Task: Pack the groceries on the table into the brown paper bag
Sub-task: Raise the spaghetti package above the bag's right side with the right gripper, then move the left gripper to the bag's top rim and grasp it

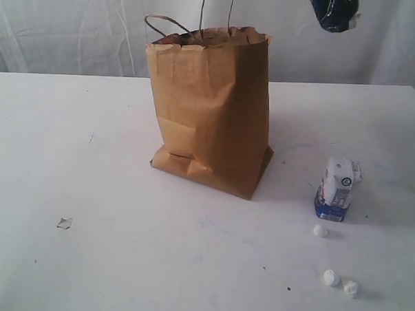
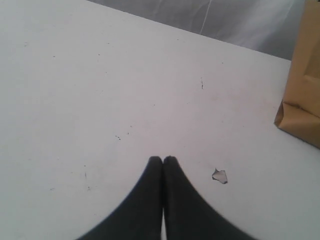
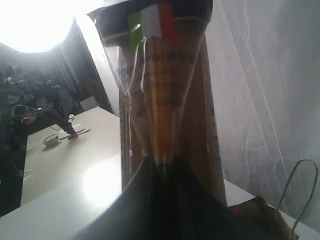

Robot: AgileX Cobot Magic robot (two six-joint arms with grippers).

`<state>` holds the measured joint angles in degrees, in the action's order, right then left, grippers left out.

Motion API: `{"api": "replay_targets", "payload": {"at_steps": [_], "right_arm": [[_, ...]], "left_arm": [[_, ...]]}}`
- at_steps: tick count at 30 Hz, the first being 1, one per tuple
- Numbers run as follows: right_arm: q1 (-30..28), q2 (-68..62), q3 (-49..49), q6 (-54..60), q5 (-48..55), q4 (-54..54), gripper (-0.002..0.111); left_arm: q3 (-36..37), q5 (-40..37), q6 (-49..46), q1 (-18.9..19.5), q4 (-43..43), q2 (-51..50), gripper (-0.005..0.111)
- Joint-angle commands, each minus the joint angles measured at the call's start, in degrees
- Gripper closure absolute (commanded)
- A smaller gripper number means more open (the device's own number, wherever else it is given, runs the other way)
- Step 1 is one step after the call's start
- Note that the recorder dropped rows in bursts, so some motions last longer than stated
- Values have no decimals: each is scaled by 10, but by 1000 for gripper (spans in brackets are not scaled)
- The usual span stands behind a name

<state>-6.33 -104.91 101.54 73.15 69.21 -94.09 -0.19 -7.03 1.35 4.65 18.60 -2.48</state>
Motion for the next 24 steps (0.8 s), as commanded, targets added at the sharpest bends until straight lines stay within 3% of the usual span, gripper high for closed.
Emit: {"api": "replay_targets", "payload": {"at_steps": [1,6,11,19,22,24], "right_arm": [[-7,16,12,-31,8,-59,108],[-7,16,12,-39,8,-59,108],[-7,16,12,-71,8,-59,108],[-7,16,12,-113,8,-59,108],[-7,16,12,-146,8,-59,108],[-7,16,12,-155,8,-59,108]], "left_arm": [[2,0,-46,-4,2,-1,107],[2,19,-33,-4,15,-1,107],[2,39,121,-4,131,-1,107],[2,7,124,-4,131,-1,107],[2,77,126,-4,131,-1,107],[2,230,160,-4,131,-4,107]]}}
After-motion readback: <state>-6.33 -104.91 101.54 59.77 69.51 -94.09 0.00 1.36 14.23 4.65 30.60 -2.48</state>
